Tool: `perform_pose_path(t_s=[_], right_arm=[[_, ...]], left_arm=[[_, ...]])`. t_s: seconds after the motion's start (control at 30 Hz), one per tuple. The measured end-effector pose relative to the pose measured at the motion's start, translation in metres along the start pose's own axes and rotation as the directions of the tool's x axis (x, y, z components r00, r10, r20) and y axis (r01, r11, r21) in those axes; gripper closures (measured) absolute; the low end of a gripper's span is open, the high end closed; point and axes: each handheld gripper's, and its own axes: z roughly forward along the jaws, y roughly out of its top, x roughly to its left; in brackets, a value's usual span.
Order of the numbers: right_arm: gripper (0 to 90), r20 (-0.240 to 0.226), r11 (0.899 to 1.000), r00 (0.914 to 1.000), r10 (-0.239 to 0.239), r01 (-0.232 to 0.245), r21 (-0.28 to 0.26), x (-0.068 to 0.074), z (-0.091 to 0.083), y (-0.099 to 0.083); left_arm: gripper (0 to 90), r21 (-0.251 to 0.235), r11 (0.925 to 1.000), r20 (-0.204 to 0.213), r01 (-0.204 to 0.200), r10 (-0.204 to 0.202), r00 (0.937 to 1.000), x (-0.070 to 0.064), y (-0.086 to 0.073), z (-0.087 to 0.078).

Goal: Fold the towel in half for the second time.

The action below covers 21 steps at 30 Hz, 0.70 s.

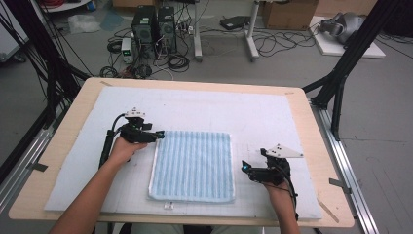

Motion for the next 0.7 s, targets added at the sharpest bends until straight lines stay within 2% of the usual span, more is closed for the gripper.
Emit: perform_pose_path(t_s=[0.1,0.17,0.23,0.3,0.37,0.43,0.47,0.5,0.57,0.63,0.7], right_arm=[[11.4,0.000,1.000,1.0000,0.001,-0.001,0.001,-0.001,0.001,-0.001],[11.4,-0.001,1.000,1.0000,0.002,-0.002,0.006,0.000,0.001,-0.001],[11.4,-0.001,1.000,1.0000,0.001,-0.001,0.007,0.000,0.002,-0.001],[11.4,-0.002,1.000,1.0000,0.001,-0.001,0.010,0.001,0.002,-0.001],[11.4,-0.004,1.000,1.0000,-0.003,0.003,0.008,0.002,0.002,0.000],[11.4,-0.004,1.000,1.0000,0.000,0.000,0.012,0.002,0.003,0.000],[11.4,0.000,1.000,1.0000,-0.002,0.002,0.014,0.002,0.003,0.000],[11.4,-0.001,1.000,1.0000,0.000,0.000,0.012,0.003,0.004,-0.001],[11.4,-0.003,1.000,1.0000,-0.003,0.003,0.012,0.003,0.004,-0.001],[11.4,-0.012,1.000,0.9999,0.001,-0.001,0.011,0.003,0.005,-0.001],[11.4,-0.032,1.000,0.9991,0.028,-0.028,0.012,0.003,0.007,-0.001]], left_arm=[[39.1,-0.002,0.9999,-0.005,-0.017,0.017,0.9999,-0.002,-0.001,0.004],[43.9,-0.005,0.9988,-0.025,-0.048,0.048,0.9985,-0.004,-0.001,0.007],[48.5,0.003,0.9989,-0.027,-0.047,0.047,0.9985,-0.003,-0.002,0.009],[52.5,0.028,0.9973,-0.023,-0.068,0.068,0.9974,-0.004,-0.004,0.012],[54.6,0.029,0.9965,-0.024,-0.079,0.080,0.9965,-0.006,-0.004,0.012],[60.7,0.039,0.9930,-0.029,-0.112,0.113,0.9932,-0.009,-0.004,0.012],[65.3,0.040,0.9923,-0.006,-0.117,0.117,0.9931,-0.010,-0.004,0.012],[74.5,0.039,0.9916,0.000,-0.123,0.124,0.9923,-0.011,-0.005,0.012],[82.4,0.028,0.9890,-0.004,-0.145,0.145,0.9894,-0.016,-0.006,0.013],[84.1,0.022,0.9903,-0.006,-0.137,0.138,0.9905,-0.017,-0.007,0.012],[85.2,0.012,0.9931,0.013,-0.117,0.116,0.9931,-0.015,-0.009,0.009]])
